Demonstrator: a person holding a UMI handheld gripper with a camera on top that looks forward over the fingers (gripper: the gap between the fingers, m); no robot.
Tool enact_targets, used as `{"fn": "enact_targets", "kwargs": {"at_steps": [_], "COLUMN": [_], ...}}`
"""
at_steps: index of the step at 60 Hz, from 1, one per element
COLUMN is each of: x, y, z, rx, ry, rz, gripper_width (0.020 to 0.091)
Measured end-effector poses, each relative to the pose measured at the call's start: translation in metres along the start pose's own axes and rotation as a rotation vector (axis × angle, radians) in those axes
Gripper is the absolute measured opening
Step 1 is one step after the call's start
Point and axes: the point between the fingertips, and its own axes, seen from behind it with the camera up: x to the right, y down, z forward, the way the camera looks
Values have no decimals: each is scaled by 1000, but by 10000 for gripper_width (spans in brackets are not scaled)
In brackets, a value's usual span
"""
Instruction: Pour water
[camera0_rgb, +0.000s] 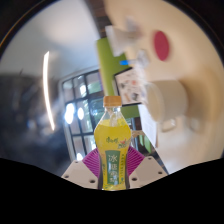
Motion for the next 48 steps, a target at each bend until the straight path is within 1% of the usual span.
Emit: {"fn": "enact_targets", "kwargs": {"at_steps": [3,4,5,6,9,10,11,13,14,16,18,19,22,25,27,30,31,36,37,38,42,44,45,46,48], "x": [-30,-43,-54,-64,-101,-112,-125,-142,-160,-163,-156,-173,-164,-143,-122,-88,-77,-32,-19,-17,3,10,19,21,26], "y": [7,10,10,8,0,-6,-14,-30,-36,-56,-82,-84,-119,-158,-186,-225,-221,-238,-262,-242,-245,-244,-257,-249,-252], "z": [-3,-21,-17,-7,-15,-19,-36,-43,-32,-37,-54,-43,-46,-44,-42,-42,-33,-14,-12,-14,-3,1,8,2,2], "rx": [-27,-38,-40,-28,20,44,66,123,161,207,220,232,260,292,298,263,252,164,149,136,89,69,65,64,63], "ry": [-46,-69,-93,-103,-153,-163,-181,-183,-156,-130,-126,-80,-8,74,150,212,251,307,303,322,341,345,346,361,387], "rz": [-191,-265,-348,-433,-715,-821,-927,-1125,-1197,-1355,-1503,-1541,-1662,-1746,-1770,-1807,-1785,-1751,-1748,-1734,-1707,-1704,-1708,-1708,-1712], "gripper_width": [299,331,300,300,301,300,300,299,299,298,300,300,300,301,302,302,303,302,304,310,310,327,328,328,328]}}
